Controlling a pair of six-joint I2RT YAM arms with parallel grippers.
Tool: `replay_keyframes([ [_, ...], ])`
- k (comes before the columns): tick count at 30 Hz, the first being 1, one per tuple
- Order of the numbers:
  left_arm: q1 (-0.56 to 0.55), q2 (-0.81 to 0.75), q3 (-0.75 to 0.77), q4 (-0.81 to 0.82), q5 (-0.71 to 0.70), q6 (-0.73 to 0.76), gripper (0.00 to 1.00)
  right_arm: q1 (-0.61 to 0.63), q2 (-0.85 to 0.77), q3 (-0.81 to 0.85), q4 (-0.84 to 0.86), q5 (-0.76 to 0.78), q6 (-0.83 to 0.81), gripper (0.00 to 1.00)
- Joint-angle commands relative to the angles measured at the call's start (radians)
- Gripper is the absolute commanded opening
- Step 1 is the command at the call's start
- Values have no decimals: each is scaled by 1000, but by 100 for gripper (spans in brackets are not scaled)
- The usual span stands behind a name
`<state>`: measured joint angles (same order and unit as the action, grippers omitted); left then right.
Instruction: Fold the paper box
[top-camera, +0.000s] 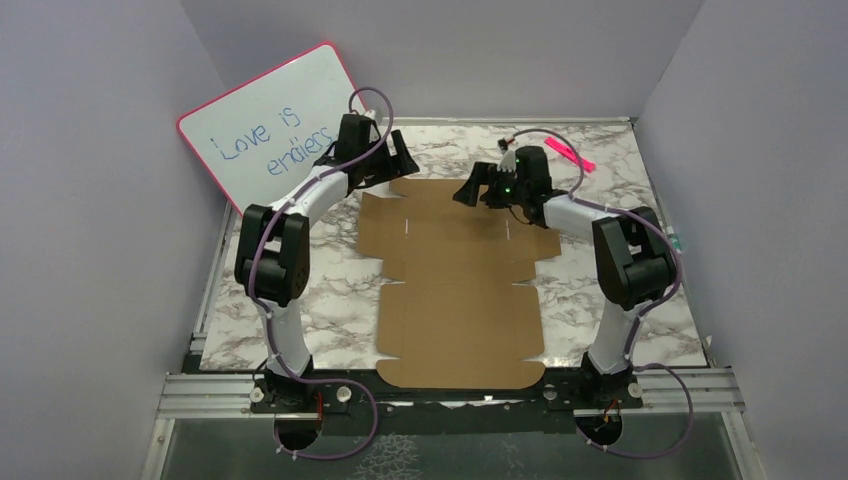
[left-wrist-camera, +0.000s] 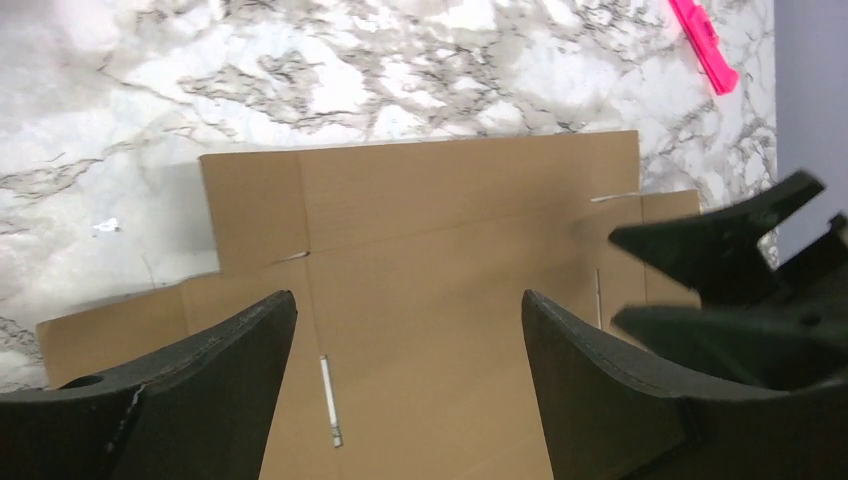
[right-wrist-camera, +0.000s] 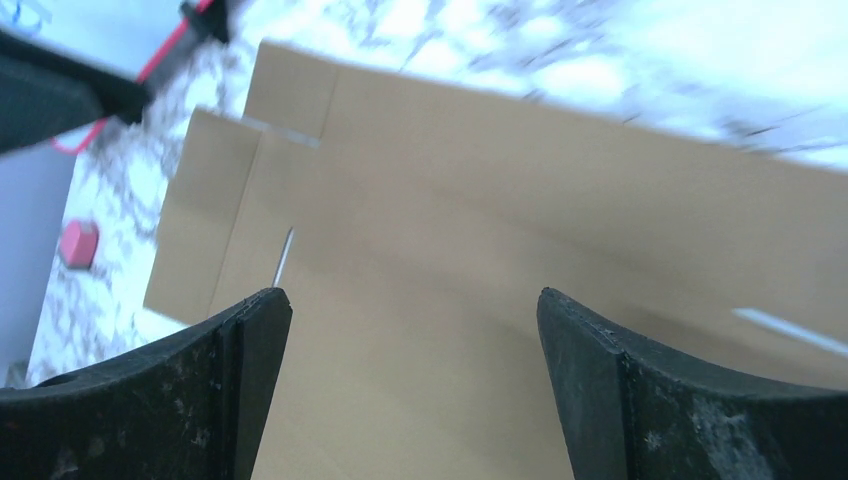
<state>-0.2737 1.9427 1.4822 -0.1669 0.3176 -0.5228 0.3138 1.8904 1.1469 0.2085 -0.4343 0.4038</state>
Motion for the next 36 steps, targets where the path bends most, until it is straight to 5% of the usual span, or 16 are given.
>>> replay_keyframes([
  [1,-59,-61,-31,-18,-88,58,84,-103,-26,47,-50,35,-27,99],
  [14,-191,97,15,23,-54,76,84,-268,72,103,-57,71,-18,100],
  [36,-203,196,-16,54,-32,58,84,-271,209,212,-137,-35,3,96],
])
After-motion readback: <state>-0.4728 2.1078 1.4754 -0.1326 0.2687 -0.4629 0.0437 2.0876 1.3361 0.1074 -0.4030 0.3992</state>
